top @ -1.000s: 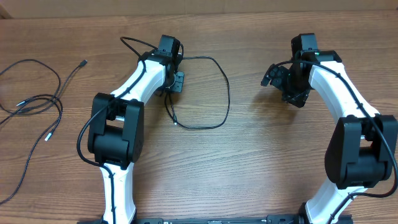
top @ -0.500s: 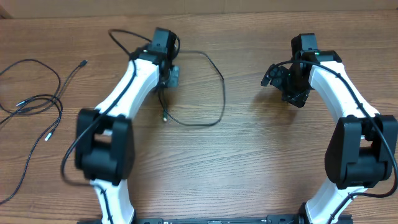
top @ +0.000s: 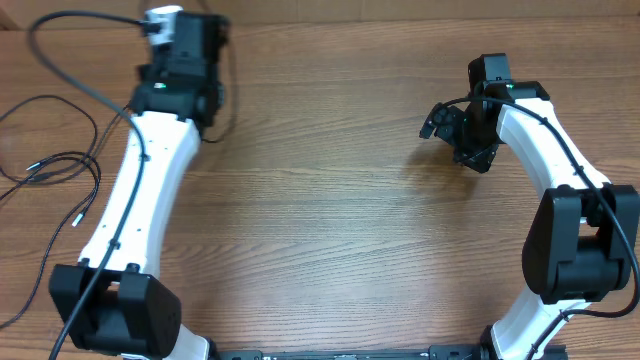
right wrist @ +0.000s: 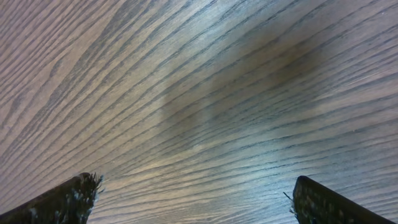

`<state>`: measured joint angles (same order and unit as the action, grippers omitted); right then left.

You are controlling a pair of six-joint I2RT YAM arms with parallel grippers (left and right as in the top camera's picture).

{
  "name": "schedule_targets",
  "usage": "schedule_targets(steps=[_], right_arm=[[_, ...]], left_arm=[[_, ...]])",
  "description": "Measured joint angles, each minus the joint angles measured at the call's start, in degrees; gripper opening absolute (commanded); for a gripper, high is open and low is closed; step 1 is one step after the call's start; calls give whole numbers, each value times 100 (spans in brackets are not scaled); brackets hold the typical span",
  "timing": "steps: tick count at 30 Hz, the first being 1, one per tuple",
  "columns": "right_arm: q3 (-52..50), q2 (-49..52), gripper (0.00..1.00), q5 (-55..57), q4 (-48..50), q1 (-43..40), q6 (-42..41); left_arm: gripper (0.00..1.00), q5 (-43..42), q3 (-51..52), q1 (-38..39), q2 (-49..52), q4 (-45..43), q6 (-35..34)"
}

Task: Untangle cables
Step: 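Lift the held cable and swing the left gripper to the far left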

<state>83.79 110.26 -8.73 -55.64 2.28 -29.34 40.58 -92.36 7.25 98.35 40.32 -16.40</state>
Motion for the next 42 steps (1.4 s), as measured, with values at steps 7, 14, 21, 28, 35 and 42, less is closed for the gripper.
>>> schedule_targets(steps=[7,14,21,28,35,42], right_arm=[[0,0,100,0,-4,0,0],[0,0,100,-2,-2,0,0],[0,0,100,-2,-4,0,-2],[0,0,100,-2,-4,0,-2],[0,0,100,-2,-2,0,-2],[0,0,100,0,-2,0,0]], left_arm=[[4,59,0,-1176,0,144,-433],[4,-710,2,-2363,0,337,-564],[24,-1366,15,-3233,0,428,-619],[98,-1646,20,-3587,2,442,-737],[100,-1725,52,-3602,2,487,-748],[100,-1751,57,-3602,2,487,-748]])
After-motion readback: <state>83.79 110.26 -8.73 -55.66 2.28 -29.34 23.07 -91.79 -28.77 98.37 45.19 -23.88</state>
